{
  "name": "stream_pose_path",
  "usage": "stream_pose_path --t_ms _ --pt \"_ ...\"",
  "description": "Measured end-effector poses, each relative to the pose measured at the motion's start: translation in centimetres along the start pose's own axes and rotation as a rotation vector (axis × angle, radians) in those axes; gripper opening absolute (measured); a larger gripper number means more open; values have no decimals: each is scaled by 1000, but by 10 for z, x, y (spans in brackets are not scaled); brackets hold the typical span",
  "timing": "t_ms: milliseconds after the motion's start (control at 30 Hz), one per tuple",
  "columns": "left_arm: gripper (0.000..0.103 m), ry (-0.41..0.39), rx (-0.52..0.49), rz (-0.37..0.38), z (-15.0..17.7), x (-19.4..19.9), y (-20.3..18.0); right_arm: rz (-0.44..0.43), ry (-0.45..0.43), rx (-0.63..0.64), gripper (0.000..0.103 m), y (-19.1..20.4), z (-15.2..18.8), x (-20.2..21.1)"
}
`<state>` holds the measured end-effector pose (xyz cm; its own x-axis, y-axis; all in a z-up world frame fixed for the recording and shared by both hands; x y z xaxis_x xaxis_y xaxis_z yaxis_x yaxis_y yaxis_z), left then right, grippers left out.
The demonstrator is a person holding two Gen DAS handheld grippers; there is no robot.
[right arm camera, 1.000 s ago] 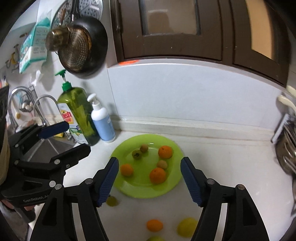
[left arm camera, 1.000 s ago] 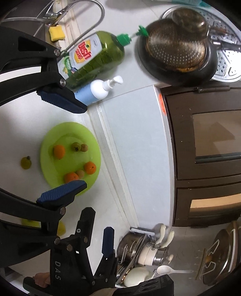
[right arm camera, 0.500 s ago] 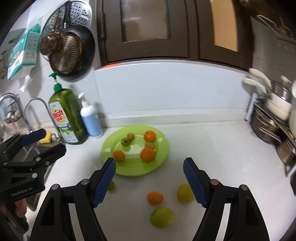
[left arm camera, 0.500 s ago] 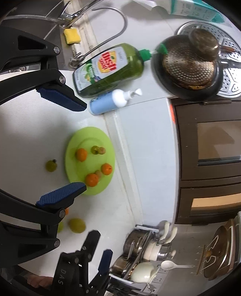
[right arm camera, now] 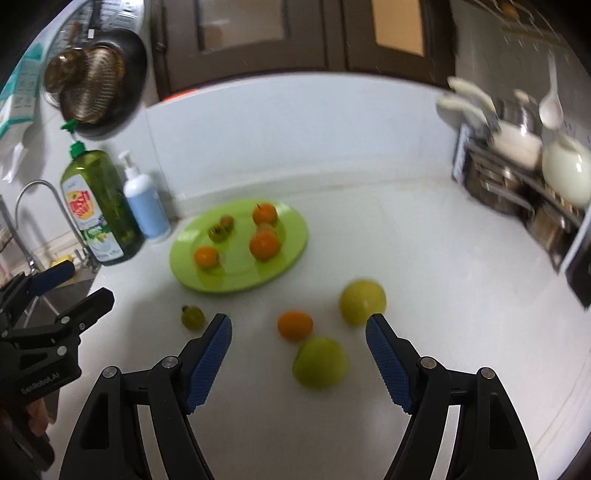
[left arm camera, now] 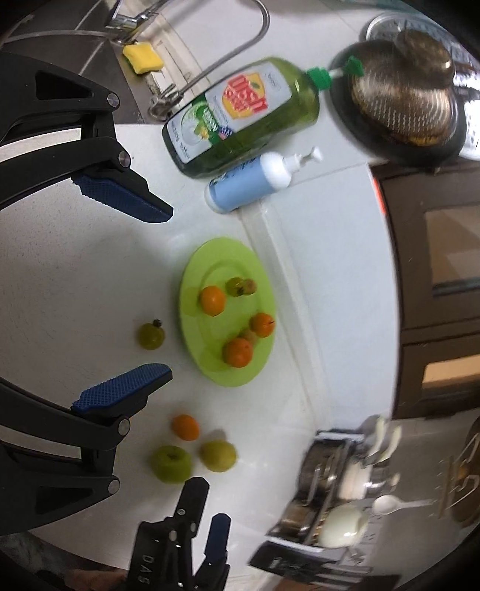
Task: Organize fruits
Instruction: 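Grasp the small green tomato with the left tool while the right tool grasps the green apple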
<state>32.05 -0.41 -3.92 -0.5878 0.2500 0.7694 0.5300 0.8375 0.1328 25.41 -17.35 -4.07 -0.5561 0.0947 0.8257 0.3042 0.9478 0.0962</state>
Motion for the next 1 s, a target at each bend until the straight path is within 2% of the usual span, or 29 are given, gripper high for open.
stream_pose_path --t_ms 133,400,600,667,767,1000 --pt "78 38 -37 29 5 -19 -4 9 55 -58 76 -7 12 -15" --pt "66 107 -52 92 8 -59 -12 4 140 -114 75 -14 21 -41" --pt "59 143 -46 134 5 -84 -16 4 180 -121 65 -15 19 -54" --pt "59 154 -44 145 4 -91 -18 1 192 -120 65 -15 19 -59" --pt "50 181 -50 170 4 -102 -21 3 212 -119 63 -14 19 -64" --pt "44 183 -70 184 0 -111 -27 -1 238 -134 59 -18 18 -74"
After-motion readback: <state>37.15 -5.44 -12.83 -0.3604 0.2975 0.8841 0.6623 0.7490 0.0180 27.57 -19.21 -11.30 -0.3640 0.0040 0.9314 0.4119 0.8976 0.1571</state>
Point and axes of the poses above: each gripper's, at about its wrist camera, not at the fingertips, and x roughly against the way its jaws point, y to its left, z to its underside, the point moved 4 cm from there along -x, roughly the way its jaws point, and after that the axes turned 11 degrees about y, right-handed, at the moved point
